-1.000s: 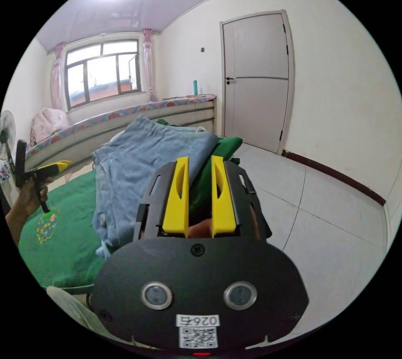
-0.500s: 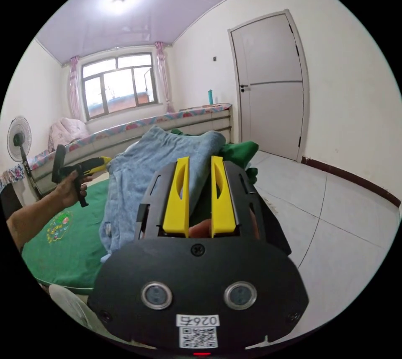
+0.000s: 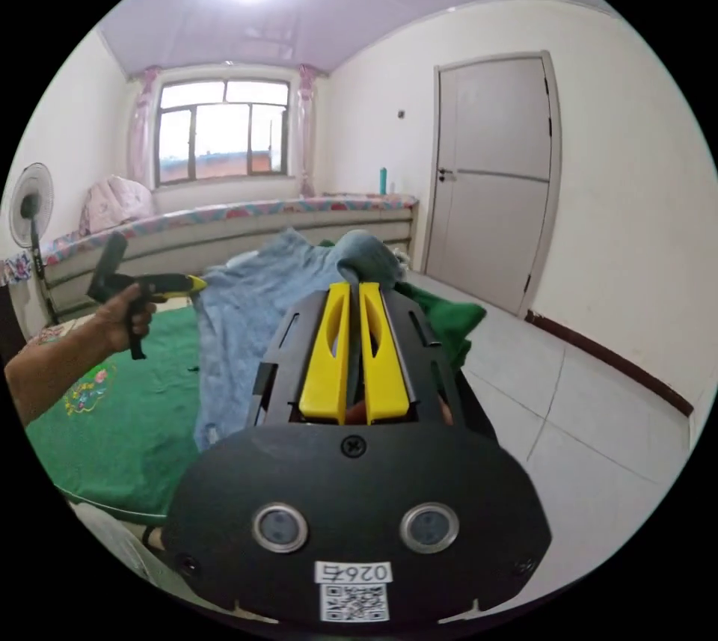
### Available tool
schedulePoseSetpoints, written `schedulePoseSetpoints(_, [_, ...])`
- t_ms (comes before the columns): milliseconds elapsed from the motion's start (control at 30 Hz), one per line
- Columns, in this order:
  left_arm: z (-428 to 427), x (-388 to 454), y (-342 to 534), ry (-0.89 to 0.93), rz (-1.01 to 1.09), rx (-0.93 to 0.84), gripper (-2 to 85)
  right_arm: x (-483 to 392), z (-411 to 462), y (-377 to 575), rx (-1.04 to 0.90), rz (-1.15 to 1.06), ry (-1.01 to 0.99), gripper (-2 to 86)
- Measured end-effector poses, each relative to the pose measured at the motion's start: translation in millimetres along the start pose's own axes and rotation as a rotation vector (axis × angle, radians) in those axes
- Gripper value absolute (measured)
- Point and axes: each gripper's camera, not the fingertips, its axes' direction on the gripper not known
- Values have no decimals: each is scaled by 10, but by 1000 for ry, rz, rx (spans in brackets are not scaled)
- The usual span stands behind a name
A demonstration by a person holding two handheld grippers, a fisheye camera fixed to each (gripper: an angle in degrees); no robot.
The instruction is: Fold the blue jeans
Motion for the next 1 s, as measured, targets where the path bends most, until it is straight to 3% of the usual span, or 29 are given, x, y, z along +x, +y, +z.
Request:
schedulePoseSetpoints(233, [-1184, 51, -104, 229, -55, 154, 13, -1047, -834, -401, 218, -85, -276, -15])
schedulePoseSetpoints(433, [-3218, 294, 39, 246, 26, 309, 12, -2165, -1404, -587, 291, -185, -500, -15])
schedulePoseSetpoints(567, [-4916, 418, 527, 188, 30, 464, 12, -3019, -1475, -606, 226, -245, -649, -15])
schedulePoseSetpoints(800, [-7476, 1005, 1696, -49, -30, 668, 12, -4703, -1414, -244, 95, -209, -1150, -15])
schedulePoseSetpoints(900, [-8242, 1318, 1920, -48, -17, 797, 13, -5214, -1375, -47, 42, -173, -1314, -15])
schedulePoseSetpoints(1000, [-8620, 1618, 1812, -80, 59, 806, 16, -5601, -1129, 276, -37, -132, -1333, -14])
